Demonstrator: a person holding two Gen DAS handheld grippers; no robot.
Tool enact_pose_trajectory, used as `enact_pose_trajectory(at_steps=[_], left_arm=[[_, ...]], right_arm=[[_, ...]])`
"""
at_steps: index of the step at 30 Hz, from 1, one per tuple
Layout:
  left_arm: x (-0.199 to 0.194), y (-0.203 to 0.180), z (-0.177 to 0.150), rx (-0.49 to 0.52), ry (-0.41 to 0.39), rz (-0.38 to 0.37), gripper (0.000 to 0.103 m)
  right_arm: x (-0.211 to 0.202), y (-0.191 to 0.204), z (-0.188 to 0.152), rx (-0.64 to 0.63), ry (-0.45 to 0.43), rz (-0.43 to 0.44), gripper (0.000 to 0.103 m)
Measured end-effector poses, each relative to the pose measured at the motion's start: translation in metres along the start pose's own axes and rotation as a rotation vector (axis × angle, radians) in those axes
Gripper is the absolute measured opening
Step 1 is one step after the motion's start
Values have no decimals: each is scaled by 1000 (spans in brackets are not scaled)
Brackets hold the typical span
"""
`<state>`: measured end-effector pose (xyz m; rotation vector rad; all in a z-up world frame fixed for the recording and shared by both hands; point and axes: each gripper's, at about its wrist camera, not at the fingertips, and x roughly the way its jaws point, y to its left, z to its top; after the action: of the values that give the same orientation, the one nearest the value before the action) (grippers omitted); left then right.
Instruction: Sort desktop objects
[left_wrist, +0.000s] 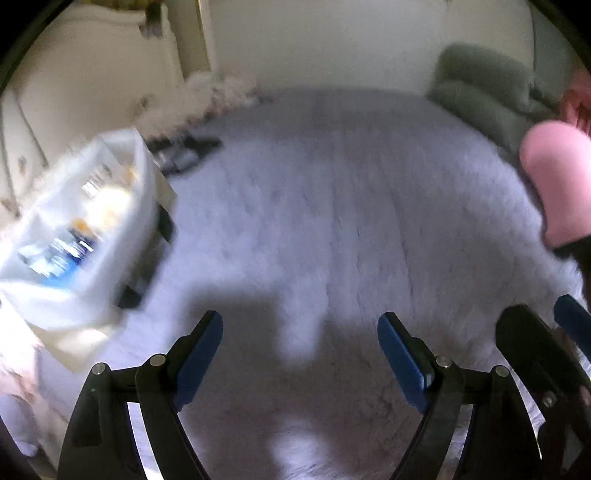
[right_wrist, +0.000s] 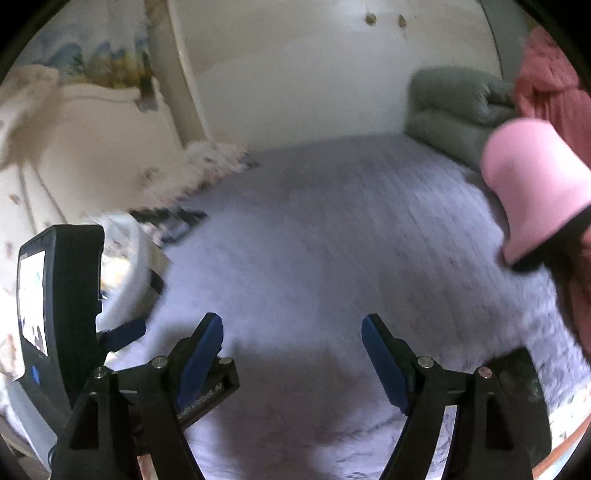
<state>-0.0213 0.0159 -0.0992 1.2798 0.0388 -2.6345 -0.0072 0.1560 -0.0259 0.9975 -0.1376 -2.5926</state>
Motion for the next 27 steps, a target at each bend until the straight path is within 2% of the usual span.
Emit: enact_pose_trajectory(at_steps=[2,4,6,7,8,9,11,12,13,14,27], left_arm=[[19,-3,-16,-5,-1,21,84],[47,0,-32,-31,72,60,85],[53,-3,-39,-19,40,107,93],[51,-9,-37,9,31,149,94],[50,-11,-36,20,24,178,100],[52,-9,-36,11,31,183,103],[53,-2,-36,0,42,149,103],[52,-1,-36,-3,41,138,103],[52,0,-36,-5,40,133,103],[52,0,-36,-4,39,134,103],[48,5,-43,-33,48,96,103]], right_arm=[[33,-6,-10,7,63,-38,77],[61,-5,-24,-26,98,-84,77],[86,-4,-41,-45,107,-125,77],[99,-6,-49,-21,128,-121,84],[111,-17,-59,66,175,-61,87],[118,-23,-60,107,194,-63,86],[119,-16,-59,73,198,-102,87],[120,-13,-59,53,196,-119,92],[119,-11,-58,44,195,-129,102],[123,-13,-58,48,202,-134,103],[127,-21,-60,78,214,-105,103]])
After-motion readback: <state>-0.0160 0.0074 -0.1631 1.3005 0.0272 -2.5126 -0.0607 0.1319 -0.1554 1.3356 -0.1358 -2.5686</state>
